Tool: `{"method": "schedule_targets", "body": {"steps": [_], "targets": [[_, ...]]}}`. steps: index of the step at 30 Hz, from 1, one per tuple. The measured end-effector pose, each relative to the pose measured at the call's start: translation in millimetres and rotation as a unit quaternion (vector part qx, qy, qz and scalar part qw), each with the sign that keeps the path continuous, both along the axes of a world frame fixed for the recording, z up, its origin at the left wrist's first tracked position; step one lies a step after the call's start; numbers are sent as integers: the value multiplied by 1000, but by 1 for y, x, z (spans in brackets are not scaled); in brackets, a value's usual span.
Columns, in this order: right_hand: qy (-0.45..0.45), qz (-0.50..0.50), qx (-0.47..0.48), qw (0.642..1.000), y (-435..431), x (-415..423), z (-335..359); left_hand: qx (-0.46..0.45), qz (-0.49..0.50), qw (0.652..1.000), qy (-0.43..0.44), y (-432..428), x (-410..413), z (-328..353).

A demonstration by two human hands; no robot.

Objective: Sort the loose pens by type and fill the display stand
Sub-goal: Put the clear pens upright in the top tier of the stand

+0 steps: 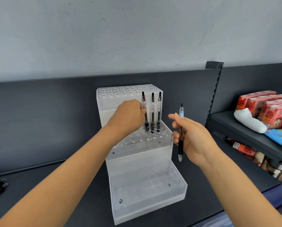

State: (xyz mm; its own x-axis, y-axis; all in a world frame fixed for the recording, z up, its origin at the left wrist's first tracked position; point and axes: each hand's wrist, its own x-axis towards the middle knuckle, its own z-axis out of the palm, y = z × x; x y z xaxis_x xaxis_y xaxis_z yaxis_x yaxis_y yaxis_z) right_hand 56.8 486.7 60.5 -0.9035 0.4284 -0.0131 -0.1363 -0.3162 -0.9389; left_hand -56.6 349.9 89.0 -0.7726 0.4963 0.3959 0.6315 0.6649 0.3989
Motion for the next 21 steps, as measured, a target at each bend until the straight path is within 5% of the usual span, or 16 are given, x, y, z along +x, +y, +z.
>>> {"method": "schedule_targets", "body": {"steps": [13, 19, 21], "targets": [[51, 18, 45, 998, -16, -2, 7, -83, 20, 996, 31, -1, 8, 5], [90, -8, 18, 996, -23, -9, 19, 80, -153, 980, -103, -20, 33, 16], [111, -12, 11, 994, -28, -15, 24, 115, -156, 978, -78, -21, 34, 14]]}}
